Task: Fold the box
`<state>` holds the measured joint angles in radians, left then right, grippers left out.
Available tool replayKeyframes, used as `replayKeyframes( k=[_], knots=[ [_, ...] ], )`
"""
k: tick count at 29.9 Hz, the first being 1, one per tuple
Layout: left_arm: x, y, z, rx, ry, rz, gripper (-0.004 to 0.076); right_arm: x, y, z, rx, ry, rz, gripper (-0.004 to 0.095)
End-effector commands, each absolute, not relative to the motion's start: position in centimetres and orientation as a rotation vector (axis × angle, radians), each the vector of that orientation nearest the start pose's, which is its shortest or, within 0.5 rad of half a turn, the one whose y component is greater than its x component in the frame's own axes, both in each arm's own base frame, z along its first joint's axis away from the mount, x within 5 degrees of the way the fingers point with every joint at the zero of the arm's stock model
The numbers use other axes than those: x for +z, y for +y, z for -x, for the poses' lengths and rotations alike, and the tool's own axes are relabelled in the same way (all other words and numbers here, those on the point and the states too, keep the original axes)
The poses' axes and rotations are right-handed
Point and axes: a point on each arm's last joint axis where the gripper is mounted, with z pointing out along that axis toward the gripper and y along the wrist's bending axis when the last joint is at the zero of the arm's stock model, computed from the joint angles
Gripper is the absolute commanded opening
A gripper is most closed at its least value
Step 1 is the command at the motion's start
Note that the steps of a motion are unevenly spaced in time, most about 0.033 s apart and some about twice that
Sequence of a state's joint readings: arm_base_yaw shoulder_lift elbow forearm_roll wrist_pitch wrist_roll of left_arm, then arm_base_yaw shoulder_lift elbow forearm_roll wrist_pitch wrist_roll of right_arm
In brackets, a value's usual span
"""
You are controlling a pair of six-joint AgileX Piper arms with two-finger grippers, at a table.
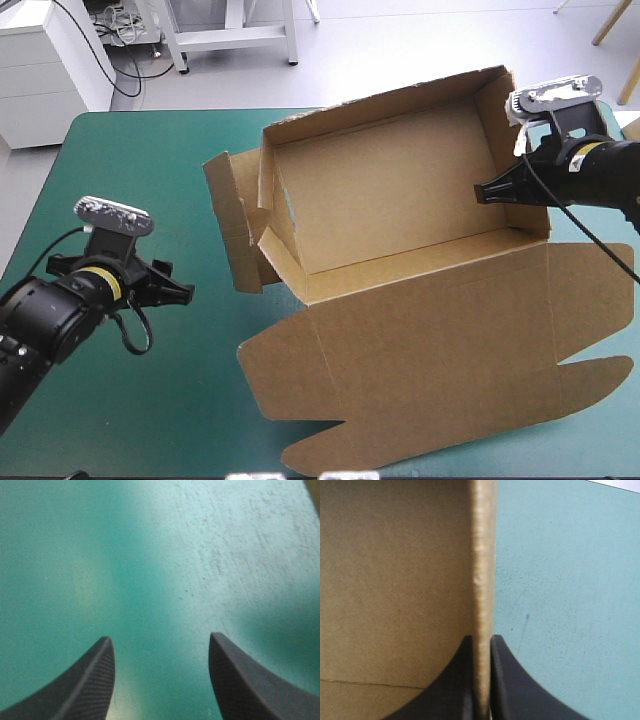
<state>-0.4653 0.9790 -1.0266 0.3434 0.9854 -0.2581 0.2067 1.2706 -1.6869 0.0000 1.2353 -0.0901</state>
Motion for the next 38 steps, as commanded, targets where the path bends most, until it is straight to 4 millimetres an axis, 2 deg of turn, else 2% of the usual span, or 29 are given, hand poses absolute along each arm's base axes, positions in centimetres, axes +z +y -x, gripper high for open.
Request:
replayKeyframes(
  k=[1, 7, 13, 19, 23, 29, 35, 38],
  knots=[
    [39.4, -4.6, -18.6, 0.080, 2.264, -0.307, 0.0405, 50.2, 4.5, -21.6, 0.067, 2.158, 0.321, -0.0022],
    [38.0, -2.1, -21.8, -0.072, 2.336, -0.278, 0.0405, 50.2, 4.5, -21.6, 0.067, 2.158, 0.321, -0.0022],
    [35.5, -0.1, -25.9, -0.355, 2.328, -0.286, 0.0405, 50.2, 4.5, -21.6, 0.067, 2.158, 0.321, -0.0022],
    [33.1, -0.1, -29.5, -0.623, 2.255, -0.281, 0.0405, 50.2, 4.5, -21.6, 0.067, 2.160, 0.322, -0.0022],
    [30.7, -0.7, -31.3, -0.813, 2.256, -0.303, 0.0405, 50.0, 4.6, -22.0, 0.066, 2.167, 0.323, -0.0022],
    [28.7, -1.7, -32.6, -1.081, 2.195, -0.369, 0.0405, 49.1, 4.9, -23.4, 0.067, 2.207, 0.322, -0.0022],
    [29.8, -2.6, -32.1, -1.274, 2.047, -0.444, 0.0405, 47.5, 5.4, -25.7, 0.064, 2.265, 0.330, -0.0022],
    [30.0, -3.1, -32.0, -1.299, 2.028, -0.453, 0.0405, 46.8, 5.7, -26.9, 0.074, 2.278, 0.332, -0.0022]
  ],
)
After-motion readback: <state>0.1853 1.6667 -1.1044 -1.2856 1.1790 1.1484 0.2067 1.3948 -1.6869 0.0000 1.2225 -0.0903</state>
